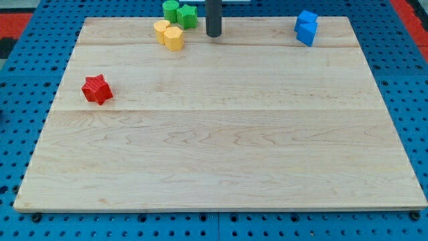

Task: Move the yellow hexagon towards the top center

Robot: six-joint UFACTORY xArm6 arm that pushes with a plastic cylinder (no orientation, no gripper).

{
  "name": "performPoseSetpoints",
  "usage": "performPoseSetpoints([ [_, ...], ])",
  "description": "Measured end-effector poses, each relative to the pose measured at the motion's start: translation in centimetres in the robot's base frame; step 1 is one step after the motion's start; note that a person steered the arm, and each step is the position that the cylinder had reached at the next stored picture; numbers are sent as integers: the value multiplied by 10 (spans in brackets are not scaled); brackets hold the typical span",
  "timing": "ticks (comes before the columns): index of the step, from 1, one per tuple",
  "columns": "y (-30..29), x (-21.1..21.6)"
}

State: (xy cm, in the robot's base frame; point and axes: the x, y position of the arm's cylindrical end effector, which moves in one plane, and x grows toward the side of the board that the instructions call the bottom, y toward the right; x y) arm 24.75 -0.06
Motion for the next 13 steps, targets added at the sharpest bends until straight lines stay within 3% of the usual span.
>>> performPoseSetpoints([
  [1, -52, 5],
  [3, -116, -28],
  [4, -195, -33],
  [5, -225, -45],
  [7, -50, -53],
  [8, -61, -14],
  [10, -106, -6],
  [11, -102, -8],
  [12, -88, 17],
  [13, -157, 16],
])
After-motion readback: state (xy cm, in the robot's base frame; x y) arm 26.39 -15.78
